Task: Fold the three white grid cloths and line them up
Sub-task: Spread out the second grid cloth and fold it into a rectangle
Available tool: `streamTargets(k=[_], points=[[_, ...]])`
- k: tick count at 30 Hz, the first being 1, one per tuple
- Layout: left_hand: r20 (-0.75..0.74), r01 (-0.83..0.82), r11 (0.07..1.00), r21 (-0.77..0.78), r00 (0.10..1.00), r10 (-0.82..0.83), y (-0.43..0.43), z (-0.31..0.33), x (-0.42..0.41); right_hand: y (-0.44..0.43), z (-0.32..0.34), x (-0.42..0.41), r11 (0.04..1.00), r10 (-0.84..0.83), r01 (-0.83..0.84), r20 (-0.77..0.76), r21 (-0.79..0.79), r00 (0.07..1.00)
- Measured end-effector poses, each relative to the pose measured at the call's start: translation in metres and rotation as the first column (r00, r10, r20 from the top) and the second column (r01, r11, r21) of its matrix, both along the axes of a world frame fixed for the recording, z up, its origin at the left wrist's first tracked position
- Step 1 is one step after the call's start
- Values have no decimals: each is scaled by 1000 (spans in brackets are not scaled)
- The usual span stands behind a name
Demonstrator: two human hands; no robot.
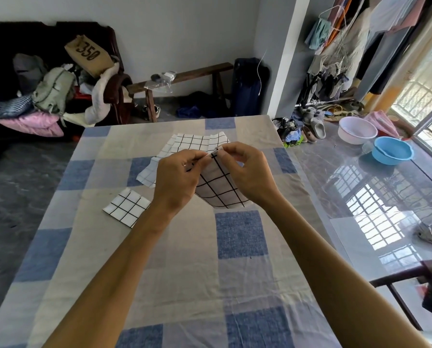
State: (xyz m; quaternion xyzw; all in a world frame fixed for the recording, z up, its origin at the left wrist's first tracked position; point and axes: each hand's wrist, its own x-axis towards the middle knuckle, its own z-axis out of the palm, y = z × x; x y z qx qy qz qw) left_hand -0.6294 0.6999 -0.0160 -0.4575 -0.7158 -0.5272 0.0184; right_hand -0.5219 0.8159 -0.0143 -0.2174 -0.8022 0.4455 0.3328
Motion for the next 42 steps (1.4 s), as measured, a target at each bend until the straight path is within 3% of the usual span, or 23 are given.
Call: streamTargets(k=[8, 18, 23, 33, 42], points=[[-101, 7, 1000, -11, 995, -8, -1, -1, -4, 1, -4, -1, 1000, -6, 6, 9, 9, 1000], [-264, -16, 1000, -15, 965, 11, -10, -5, -15, 3, -4, -1, 994, -8, 1, -63, -110, 998], [-303, 9, 1000, -24, 953, -16, -9, -1, -16, 4, 4, -2, 997, 19, -24, -64, -79, 998], [-312, -27, 997, 73, 949, 49, -11, 31, -32, 12, 32, -16, 992, -37, 20, -143, -124, 989], [-438, -23, 997, 78, 897, 55, -7, 79, -44, 18, 65, -24, 994, -35, 17, -173, -105, 984]])
